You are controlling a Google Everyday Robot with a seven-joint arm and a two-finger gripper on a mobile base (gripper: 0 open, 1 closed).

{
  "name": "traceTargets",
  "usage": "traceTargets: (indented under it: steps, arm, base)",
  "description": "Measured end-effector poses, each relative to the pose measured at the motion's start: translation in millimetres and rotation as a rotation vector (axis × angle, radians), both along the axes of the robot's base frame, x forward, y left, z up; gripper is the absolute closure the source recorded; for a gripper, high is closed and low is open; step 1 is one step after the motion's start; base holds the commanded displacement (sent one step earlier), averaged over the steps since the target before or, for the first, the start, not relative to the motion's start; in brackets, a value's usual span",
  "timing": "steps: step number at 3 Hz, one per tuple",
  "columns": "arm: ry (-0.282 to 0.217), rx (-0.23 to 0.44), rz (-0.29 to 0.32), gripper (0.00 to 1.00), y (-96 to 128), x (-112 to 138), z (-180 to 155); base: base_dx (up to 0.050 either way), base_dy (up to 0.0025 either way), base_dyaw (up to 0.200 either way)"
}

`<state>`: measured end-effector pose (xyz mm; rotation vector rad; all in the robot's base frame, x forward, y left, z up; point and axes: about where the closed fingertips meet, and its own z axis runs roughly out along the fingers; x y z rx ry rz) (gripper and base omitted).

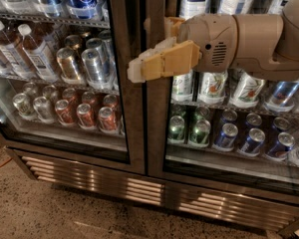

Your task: Open right fridge door

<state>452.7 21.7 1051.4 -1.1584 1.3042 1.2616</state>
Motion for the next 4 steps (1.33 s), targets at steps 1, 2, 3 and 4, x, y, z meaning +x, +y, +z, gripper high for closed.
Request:
traceTargets:
  steps: [1, 2, 3, 4]
  arm:
    - [0.0, 0.0, 0.0, 0.0, 0.0, 0.0, 0.0]
    - [0.0, 0.0, 0.0, 0.0, 0.0, 0.0, 0.0]
    - [0.0, 0.0, 0.0, 0.19, 0.1, 0.0, 0.0]
    - [0.0, 0.0, 0.0, 0.42, 0.1, 0.0, 0.0]
  base:
    - [-0.023, -0.00204, 0.178]
    - [0.0, 0.0, 0.0]
    - [0.0, 0.0, 0.0]
    - [0.0, 0.0, 0.0]
